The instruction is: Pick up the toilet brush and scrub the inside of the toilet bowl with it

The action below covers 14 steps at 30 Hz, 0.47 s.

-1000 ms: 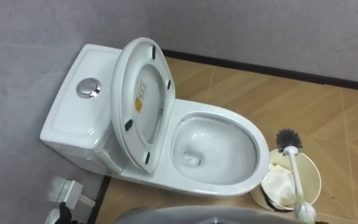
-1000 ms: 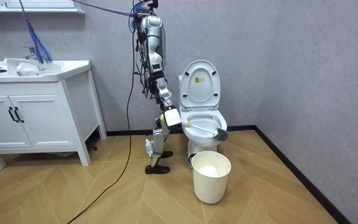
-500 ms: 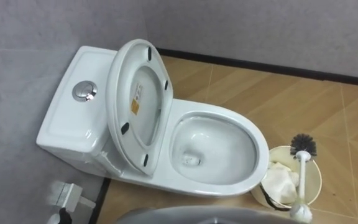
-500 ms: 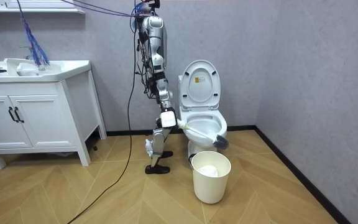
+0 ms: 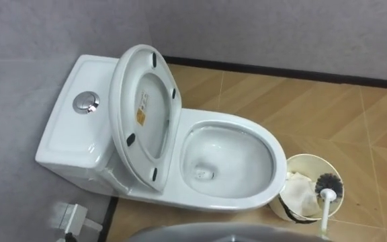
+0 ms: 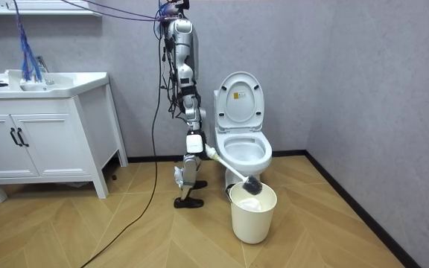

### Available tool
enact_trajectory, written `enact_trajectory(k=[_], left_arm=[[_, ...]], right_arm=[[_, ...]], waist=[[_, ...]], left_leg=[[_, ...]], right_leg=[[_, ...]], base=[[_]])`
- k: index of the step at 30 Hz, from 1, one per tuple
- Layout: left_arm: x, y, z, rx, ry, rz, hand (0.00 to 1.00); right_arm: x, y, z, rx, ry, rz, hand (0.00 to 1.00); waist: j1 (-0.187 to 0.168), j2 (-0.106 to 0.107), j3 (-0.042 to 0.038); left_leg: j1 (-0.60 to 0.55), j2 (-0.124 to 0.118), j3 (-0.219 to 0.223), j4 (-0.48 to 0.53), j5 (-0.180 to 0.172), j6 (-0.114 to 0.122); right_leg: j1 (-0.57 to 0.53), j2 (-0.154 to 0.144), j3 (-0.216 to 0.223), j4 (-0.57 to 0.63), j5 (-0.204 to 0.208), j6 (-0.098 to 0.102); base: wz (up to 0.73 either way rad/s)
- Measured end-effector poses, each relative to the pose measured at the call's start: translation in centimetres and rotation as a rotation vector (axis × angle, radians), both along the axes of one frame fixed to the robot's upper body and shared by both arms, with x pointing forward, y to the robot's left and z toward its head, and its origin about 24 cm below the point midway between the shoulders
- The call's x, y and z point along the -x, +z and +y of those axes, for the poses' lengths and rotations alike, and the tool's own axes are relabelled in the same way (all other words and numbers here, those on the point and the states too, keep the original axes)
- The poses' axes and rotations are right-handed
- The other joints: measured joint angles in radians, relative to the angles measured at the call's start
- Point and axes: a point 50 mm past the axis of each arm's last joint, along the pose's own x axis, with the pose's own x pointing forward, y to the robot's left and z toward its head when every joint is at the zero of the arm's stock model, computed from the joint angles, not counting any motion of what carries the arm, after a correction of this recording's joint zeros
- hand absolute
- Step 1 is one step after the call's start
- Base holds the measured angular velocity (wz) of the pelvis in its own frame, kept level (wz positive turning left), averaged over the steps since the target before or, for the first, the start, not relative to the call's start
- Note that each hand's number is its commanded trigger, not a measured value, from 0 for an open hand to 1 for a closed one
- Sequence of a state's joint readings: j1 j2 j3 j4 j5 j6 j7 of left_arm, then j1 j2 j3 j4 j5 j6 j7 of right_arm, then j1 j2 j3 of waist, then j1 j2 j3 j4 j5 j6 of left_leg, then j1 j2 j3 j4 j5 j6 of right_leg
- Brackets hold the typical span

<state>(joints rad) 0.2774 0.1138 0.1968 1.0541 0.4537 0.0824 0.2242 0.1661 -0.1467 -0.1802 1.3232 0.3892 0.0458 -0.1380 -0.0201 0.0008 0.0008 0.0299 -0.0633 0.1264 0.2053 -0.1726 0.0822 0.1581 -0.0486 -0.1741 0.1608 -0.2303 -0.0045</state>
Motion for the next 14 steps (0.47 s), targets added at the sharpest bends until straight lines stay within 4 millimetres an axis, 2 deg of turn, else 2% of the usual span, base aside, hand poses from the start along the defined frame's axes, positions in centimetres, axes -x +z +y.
enact_trajectory(k=[2, 14], left_arm=[[0.3, 0.0, -0.1, 0.003, 0.003, 0.009, 0.00], [1.3, -0.2, -0.2, 0.022, 0.044, 0.059, 0.00]], right_arm=[[0.1, 0.0, 0.1, -0.012, -0.002, -0.001, 0.00], [0.2, -0.2, 0.6, -0.095, 0.053, 0.003, 0.00]], waist=[[0.001, 0.000, -0.0022], [0.001, -0.002, 0.0009]], left_leg=[[0.002, 0.000, 0.005, 0.000, 0.001, 0.000], [0.014, 0.001, 0.007, -0.010, -0.001, -0.002]], right_leg=[[0.001, 0.001, 0.004, -0.005, 0.000, 0.000], [0.009, 0.006, 0.014, -0.009, 0.000, -0.001]], base=[[-0.07], [0.00]])
